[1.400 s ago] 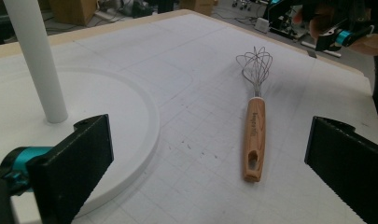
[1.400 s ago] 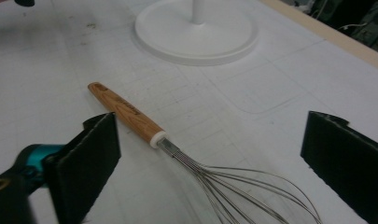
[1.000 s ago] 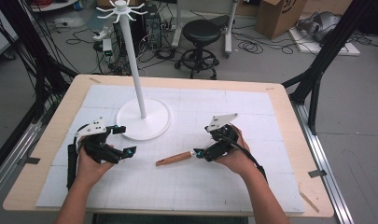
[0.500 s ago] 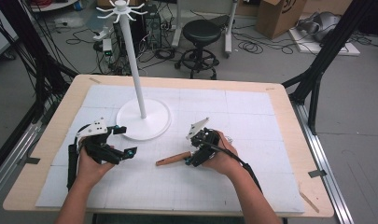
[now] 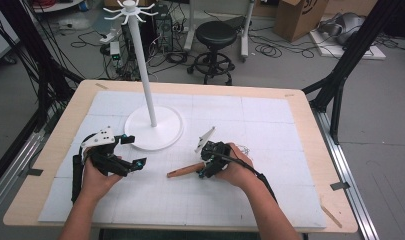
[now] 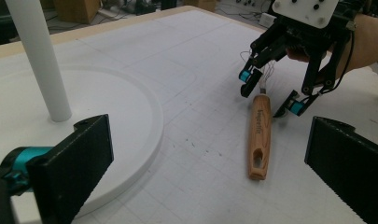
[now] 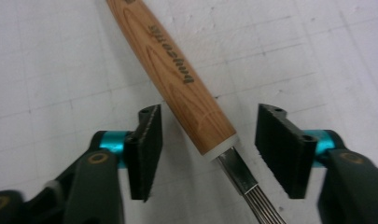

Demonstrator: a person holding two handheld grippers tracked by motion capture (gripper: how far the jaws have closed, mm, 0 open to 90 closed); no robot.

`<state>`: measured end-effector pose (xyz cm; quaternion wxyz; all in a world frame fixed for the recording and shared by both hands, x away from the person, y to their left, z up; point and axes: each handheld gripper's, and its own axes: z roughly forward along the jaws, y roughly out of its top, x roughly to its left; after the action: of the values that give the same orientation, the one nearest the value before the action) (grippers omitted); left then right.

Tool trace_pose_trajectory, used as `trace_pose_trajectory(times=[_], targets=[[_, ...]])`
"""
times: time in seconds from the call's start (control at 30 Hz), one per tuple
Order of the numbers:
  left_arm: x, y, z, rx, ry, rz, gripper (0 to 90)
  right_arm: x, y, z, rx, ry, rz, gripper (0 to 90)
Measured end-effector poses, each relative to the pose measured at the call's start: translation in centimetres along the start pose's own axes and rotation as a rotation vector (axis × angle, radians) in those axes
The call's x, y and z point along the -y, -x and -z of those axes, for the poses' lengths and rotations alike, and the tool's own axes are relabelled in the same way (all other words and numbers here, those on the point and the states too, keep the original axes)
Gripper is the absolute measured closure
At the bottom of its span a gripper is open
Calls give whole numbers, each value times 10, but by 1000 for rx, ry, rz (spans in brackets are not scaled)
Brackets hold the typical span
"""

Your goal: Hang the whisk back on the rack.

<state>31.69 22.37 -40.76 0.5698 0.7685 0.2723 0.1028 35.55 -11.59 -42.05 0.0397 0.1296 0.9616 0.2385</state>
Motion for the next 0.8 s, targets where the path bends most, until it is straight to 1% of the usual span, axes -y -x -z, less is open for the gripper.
trace_pose_trajectory(times=[0.03, 0.07, 0.17, 0.27, 0.3, 0.37, 0.4, 0.5, 0.6, 0.7, 0.77, 0.8], targets=[[0, 0, 0, -1, 0, 0, 16, 0, 0, -1, 0, -14, 0, 486], [0, 0, 0, -1, 0, 1, 16, 0, -1, -2, -3, -21, 3, 498], [0, 0, 0, 1, -2, -2, 16, -1, -1, -1, -13, -20, 2, 543], [0, 0, -1, -3, -6, -5, 16, -3, -2, -1, 0, -39, 2, 557], [0, 0, -1, -2, -7, -3, 16, -4, -3, -1, 4, -44, 9, 564], [0, 0, 0, -5, -6, -4, 16, -6, -5, -1, 10, -66, 12, 594], [0, 0, 0, -5, -5, -4, 16, -8, -5, -1, 2, -74, 17, 609], [0, 0, 0, -5, -5, -2, 16, -10, -7, -1, 7, -95, 22, 630], [0, 0, 0, -5, -6, -3, 16, -12, -8, -1, -6, -103, 28, 685], [0, 0, 0, -5, -8, -5, 16, -12, -8, -1, -8, -105, 37, 700], [0, 0, 1, -2, -8, -8, 16, -12, -7, 0, -13, -105, 32, 709], [0, 0, 1, -4, -8, -6, 16, -11, -6, 1, -7, -104, 30, 711]])
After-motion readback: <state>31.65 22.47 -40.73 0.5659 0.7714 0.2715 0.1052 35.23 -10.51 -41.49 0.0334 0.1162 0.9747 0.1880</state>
